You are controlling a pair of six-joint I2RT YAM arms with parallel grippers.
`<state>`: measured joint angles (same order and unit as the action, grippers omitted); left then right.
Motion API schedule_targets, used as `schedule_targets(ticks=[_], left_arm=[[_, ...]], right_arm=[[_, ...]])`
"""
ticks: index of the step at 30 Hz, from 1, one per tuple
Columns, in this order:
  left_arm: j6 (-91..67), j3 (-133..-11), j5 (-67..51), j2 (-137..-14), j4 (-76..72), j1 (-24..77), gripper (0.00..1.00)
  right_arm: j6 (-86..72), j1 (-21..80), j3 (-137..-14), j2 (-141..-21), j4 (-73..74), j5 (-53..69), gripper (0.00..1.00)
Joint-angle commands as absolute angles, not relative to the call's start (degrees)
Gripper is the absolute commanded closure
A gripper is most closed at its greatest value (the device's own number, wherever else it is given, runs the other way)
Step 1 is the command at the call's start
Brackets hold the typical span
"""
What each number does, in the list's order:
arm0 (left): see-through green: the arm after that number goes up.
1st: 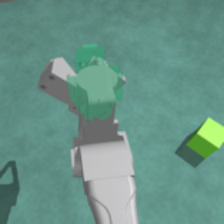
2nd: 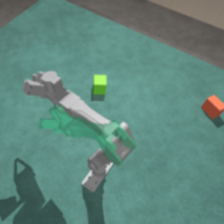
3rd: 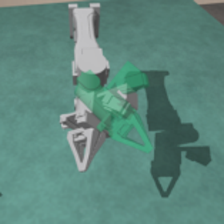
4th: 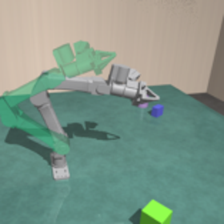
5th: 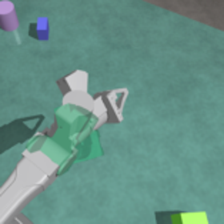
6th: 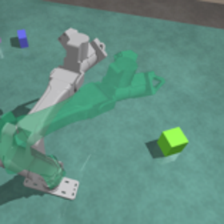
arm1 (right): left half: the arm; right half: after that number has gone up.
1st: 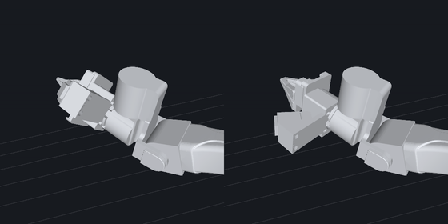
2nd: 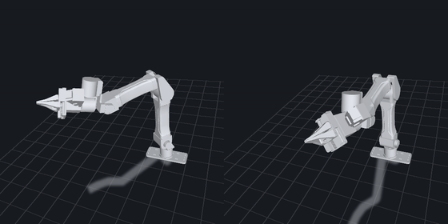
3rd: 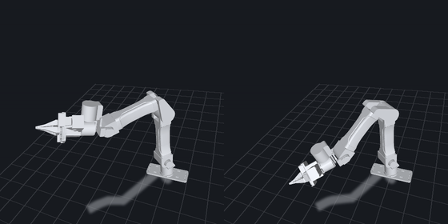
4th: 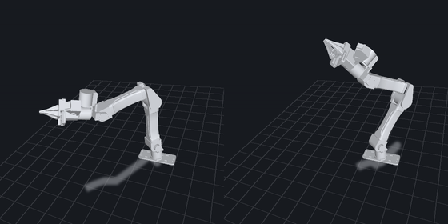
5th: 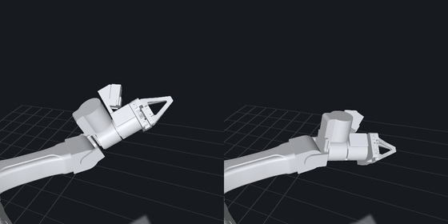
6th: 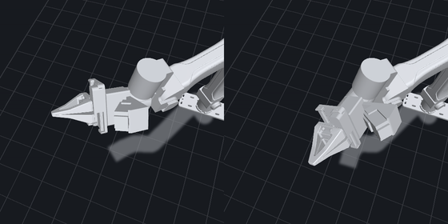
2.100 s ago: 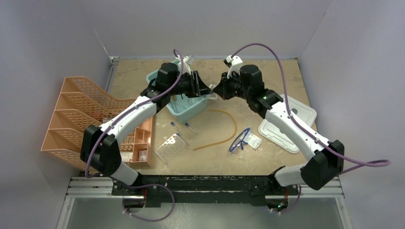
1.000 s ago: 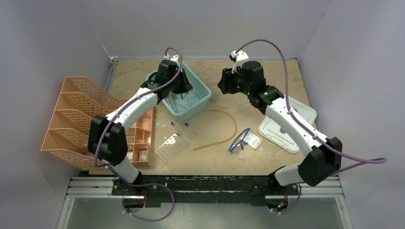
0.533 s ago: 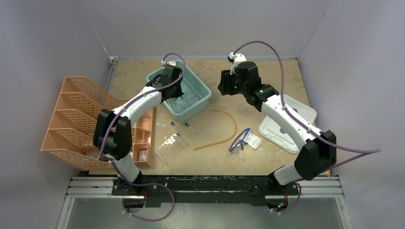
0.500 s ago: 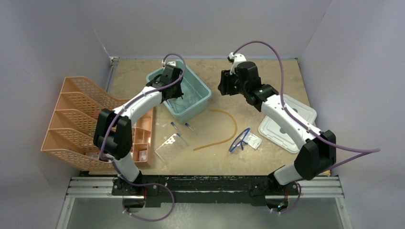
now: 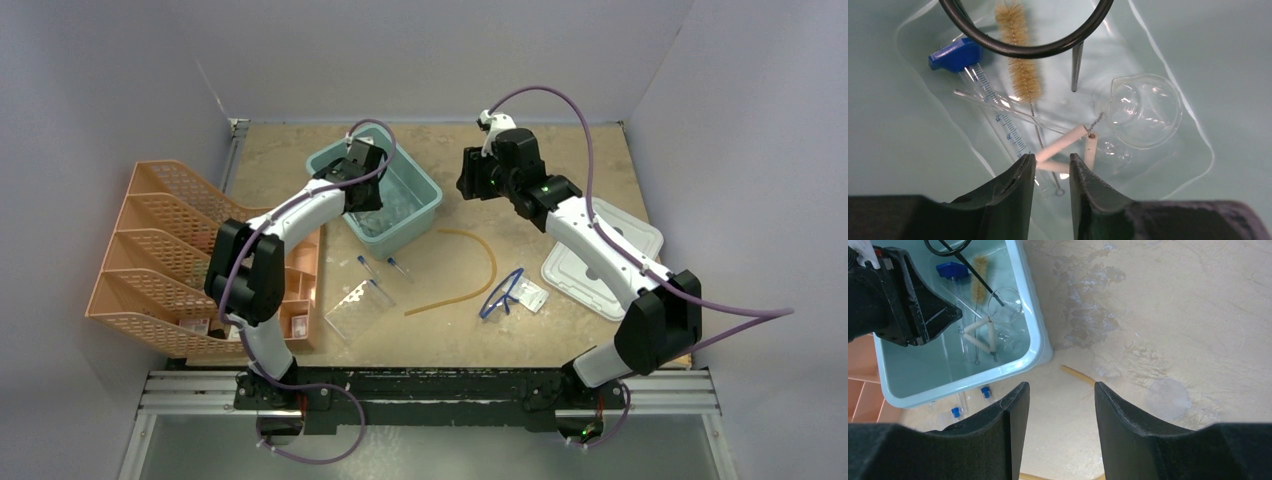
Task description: Organize the chemistry lab equipment
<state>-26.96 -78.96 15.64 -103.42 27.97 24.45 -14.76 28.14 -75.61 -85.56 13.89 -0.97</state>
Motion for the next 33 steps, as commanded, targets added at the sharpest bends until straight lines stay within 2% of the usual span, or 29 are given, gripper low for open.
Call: schedule_targets(ticks=[1,9,13,19,22,26,33], left_arm=[[-25.42,-82.68,15.27,-102.29,27.71,24.35,0.67],[-27.46,-83.03,7.72,-95.33,23.98,24.32,0.63],[-30.07,-79.51,2.26,-88.61,17.72,24.42,0.6],[-34.25,-74.67,0.39,-81.62,11.7,24.43,0.59],[-35.61,-73.34,0.26,-79.94,10.92,24.43,0.58],[-36.8,-72.63,-1.07,-79.48,11.37,24.43,0.56],[-38.05,-72.08,-1.91,-78.7,11.99,24.43,0.53]], right_arm=[[-15.88,27.96,-77.67,-83.93,13.45,-2.66,0.47],[-16.74,27.95,-75.02,-85.2,18.81,-2.88,0.47],[-17.29,28.14,-72.22,-87.53,24.69,-8.51,0.47],[-23.35,28.16,-65.63,-90.18,29.53,-9.95,0.49],[-25.67,28.21,-62.99,-91.69,29.64,-10.12,0.52],[-28.0,28.21,-62.19,-94.52,30.82,-10.26,0.61],[-29.25,28.2,-61.35,-97.35,28.61,-7.37,0.64]])
